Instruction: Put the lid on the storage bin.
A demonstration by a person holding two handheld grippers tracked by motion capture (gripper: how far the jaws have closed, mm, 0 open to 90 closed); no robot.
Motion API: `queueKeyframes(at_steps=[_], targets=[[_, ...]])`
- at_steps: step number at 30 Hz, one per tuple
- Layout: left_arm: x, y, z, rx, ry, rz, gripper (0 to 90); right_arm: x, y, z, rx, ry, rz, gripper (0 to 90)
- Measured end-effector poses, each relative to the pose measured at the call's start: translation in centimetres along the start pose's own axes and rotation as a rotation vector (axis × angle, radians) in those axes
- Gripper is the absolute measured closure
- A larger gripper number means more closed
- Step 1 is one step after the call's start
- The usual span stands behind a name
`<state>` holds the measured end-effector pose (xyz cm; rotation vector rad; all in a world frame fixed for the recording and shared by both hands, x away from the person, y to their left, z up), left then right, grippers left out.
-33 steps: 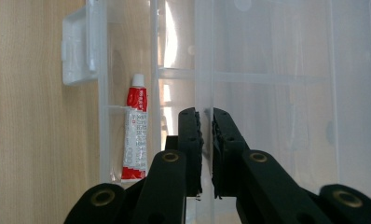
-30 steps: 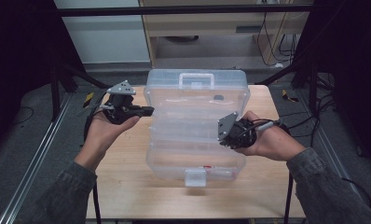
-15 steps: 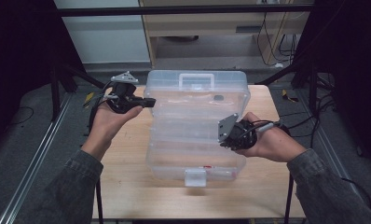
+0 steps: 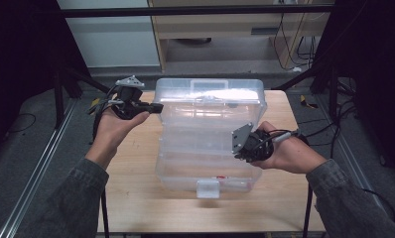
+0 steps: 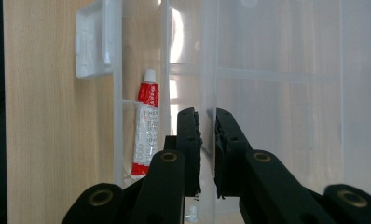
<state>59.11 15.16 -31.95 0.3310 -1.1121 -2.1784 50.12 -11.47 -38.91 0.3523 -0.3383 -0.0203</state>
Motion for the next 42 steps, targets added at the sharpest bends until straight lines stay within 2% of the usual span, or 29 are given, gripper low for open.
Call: queueKeyframes(at_steps=[15,23,29,34,42], targets=[[0.1,-1.2,0.3,0.007,-0.002,0.013,89.5,-0.4,-0.2,-0.1,0.011,0.003,-0.005,79.2],[0.7,-2.2,0.3,-0.001,0.003,0.002,89.9,-0.7,-0.4,-0.3,0.010,0.005,-0.008,77.2],[1.2,-2.9,0.5,0.011,-0.009,0.005,89.9,-0.8,-0.8,-0.3,0.018,-0.018,-0.043,63.9],[1.7,-3.6,0.7,0.008,-0.020,0.002,89.9,-1.1,-1.0,0.6,0.071,-0.065,-0.099,48.5],[2.7,-5.1,0.8,0.008,-0.045,-0.008,89.9,-2.3,-2.2,2.5,0.121,-0.125,-0.160,36.0]])
Point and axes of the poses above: each handheld gripper's, and its own axes: z roughly backward along the jaws, y roughly out of its top, x roughly to its right, the point moved 8 cm from there along -z, roughly forward along the jaws, and after that the axes turned 1 degree about -x, right-handed, at the moved point
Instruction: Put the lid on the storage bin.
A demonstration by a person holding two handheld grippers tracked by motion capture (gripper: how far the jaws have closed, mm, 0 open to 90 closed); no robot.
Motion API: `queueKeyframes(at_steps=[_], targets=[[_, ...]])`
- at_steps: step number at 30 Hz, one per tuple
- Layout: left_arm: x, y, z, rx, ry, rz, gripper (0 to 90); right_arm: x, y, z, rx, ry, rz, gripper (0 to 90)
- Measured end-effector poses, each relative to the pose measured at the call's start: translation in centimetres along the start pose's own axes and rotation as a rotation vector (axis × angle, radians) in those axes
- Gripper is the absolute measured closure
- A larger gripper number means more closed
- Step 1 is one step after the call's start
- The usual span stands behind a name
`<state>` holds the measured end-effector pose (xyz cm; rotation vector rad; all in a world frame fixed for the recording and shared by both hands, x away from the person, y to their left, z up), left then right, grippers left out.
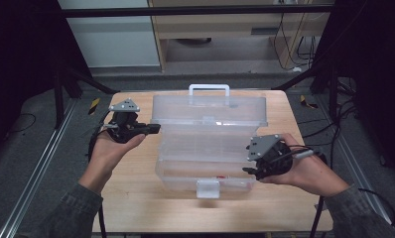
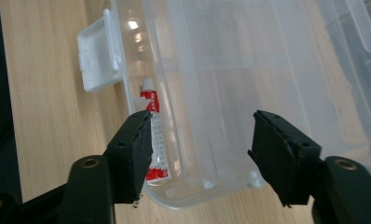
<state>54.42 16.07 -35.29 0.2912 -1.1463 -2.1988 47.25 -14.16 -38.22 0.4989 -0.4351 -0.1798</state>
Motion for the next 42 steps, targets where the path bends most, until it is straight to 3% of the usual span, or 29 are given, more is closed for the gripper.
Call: queueKeyframes(at_steps=[8,13,20,32,42], targets=[[0.8,-1.4,0.1,-0.010,0.000,-0.008,89.9,-0.1,-2.4,1.2,-0.004,-0.035,-0.061,28.2],[1.2,-2.3,0.1,-0.003,-0.006,-0.003,89.9,0.2,-3.7,1.8,0.000,-0.056,-0.095,27.5],[2.0,-3.4,0.0,-0.021,0.009,-0.031,89.9,0.4,-5.7,2.7,0.002,-0.078,-0.148,27.0],[2.7,-5.2,-0.1,-0.019,0.012,-0.038,89.9,0.4,-8.0,2.8,0.000,-0.104,-0.208,25.9],[2.1,-7.2,-0.2,0.010,0.013,0.022,89.9,0.2,-9.5,2.5,-0.014,-0.116,-0.236,25.9]])
Point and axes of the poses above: each handheld gripper's, and its own axes: z roughly backward along the jaws, y roughly out of its top, x roughly to its right, the point moved 8 cm from there along -z, roughly forward along the jaws, and after that the axes turned 1 degree about -x, right-handed, at the moved point
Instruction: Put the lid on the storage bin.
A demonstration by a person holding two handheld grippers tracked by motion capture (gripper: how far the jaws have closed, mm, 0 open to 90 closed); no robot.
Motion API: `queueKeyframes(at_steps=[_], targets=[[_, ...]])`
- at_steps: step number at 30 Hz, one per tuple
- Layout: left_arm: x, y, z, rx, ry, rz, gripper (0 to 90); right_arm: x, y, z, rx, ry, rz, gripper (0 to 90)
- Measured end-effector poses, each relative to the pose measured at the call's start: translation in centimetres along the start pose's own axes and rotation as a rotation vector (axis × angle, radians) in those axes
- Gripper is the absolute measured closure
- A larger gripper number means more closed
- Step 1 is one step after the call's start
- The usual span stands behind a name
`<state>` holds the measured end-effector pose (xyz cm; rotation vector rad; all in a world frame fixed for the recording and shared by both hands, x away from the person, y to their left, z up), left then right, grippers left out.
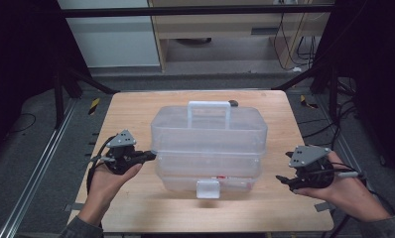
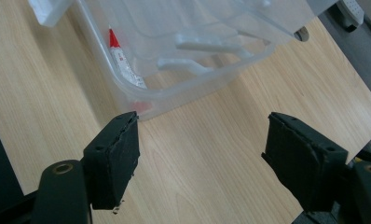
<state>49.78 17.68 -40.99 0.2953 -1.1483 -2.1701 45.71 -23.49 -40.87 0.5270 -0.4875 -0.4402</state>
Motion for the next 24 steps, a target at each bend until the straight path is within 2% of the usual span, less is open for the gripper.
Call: queueKeyframes(at_steps=[5,11,16,20,24], targets=[[0.0,-0.6,-0.1,0.007,0.001,0.007,89.9,0.5,-0.5,-0.4,-0.006,-0.021,-0.031,25.8],[0.2,-1.3,-0.3,0.008,0.006,0.000,89.9,1.4,-1.1,-1.9,-0.024,-0.078,-0.090,24.3],[0.3,-1.9,-0.5,0.003,0.023,-0.016,89.9,2.8,-1.8,-3.6,-0.025,-0.137,-0.159,24.5],[0.3,-2.3,-0.7,-0.010,0.014,-0.015,89.9,3.9,-2.3,-4.8,-0.028,-0.166,-0.200,24.8],[0.3,-2.6,-0.8,-0.022,0.015,-0.021,89.9,4.7,-2.5,-5.5,-0.022,-0.176,-0.227,24.9]])
Point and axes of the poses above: each handheld gripper's, and its own axes: z roughly backward along the jaws, y roughly out of its top, x roughly to its right, the point moved 8 cm from there along -z, roughly forward along the jaws, and after that the axes turned 1 degree about -x, right-handed, at the moved point
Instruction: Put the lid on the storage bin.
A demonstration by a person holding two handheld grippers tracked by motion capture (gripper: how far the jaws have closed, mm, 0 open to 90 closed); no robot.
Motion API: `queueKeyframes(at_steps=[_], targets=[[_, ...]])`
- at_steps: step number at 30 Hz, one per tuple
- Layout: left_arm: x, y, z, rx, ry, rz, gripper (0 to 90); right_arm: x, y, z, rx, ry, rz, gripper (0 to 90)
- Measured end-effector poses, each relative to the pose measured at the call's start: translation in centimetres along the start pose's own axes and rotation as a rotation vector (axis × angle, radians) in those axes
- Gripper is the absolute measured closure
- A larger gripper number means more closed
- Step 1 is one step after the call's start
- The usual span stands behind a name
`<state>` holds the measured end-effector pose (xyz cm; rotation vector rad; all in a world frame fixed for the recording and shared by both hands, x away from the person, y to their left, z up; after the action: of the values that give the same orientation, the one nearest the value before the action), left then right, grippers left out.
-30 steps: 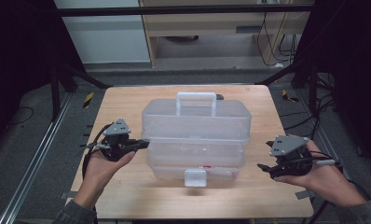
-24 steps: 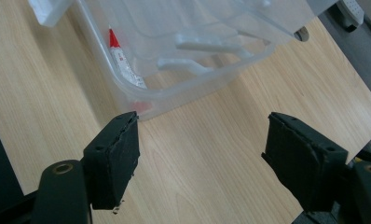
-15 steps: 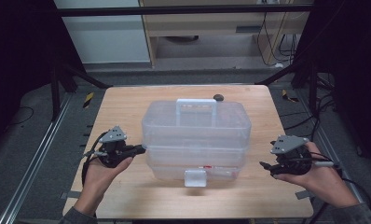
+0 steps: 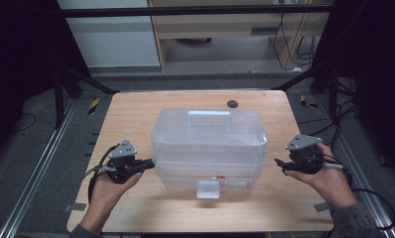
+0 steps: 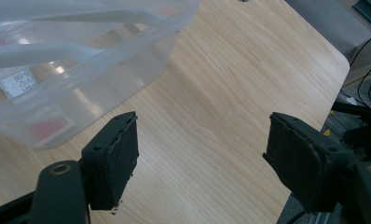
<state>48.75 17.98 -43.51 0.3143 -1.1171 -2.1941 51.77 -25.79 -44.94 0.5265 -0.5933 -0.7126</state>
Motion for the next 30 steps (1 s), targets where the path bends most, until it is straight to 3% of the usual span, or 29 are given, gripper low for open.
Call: queueKeyframes(at_steps=[3,6,11,14,17,24,30], targets=[[-0.2,-0.2,0.1,-0.007,0.005,-0.004,89.9,0.4,0.0,-0.4,0.002,-0.008,-0.013,24.7],[-1.2,-0.6,0.5,-0.012,0.052,-0.013,89.9,0.6,-0.2,-0.8,0.005,-0.018,-0.032,24.2],[-6.2,-2.5,0.5,-0.057,0.219,0.005,89.9,1.0,-0.6,-1.9,0.029,-0.033,-0.088,21.7],[-8.3,-3.6,-0.4,-0.095,0.271,0.016,89.9,1.4,-1.0,-3.2,0.041,-0.047,-0.135,21.2],[-9.8,-4.3,-1.7,-0.110,0.279,0.041,89.9,1.8,-1.4,-4.5,0.046,-0.056,-0.180,21.2],[-11.3,-4.5,-3.9,-0.124,0.274,0.074,89.9,2.4,-2.8,-7.0,0.030,-0.061,-0.245,19.7],[-12.0,-5.2,-5.7,-0.175,0.263,0.087,89.9,2.6,-3.4,-8.6,-0.005,-0.052,-0.254,18.5]])
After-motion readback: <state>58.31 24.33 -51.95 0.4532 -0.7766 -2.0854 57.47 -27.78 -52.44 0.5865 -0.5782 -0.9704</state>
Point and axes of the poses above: each handheld gripper's, and its own axes: z roughly backward along the jaws, y roughly out of its top, x roughly to its right, the point moved 8 cm from there along -z, roughly forward along the jaws, and after that the axes turned 1 degree about -x, right-handed, at the moved point
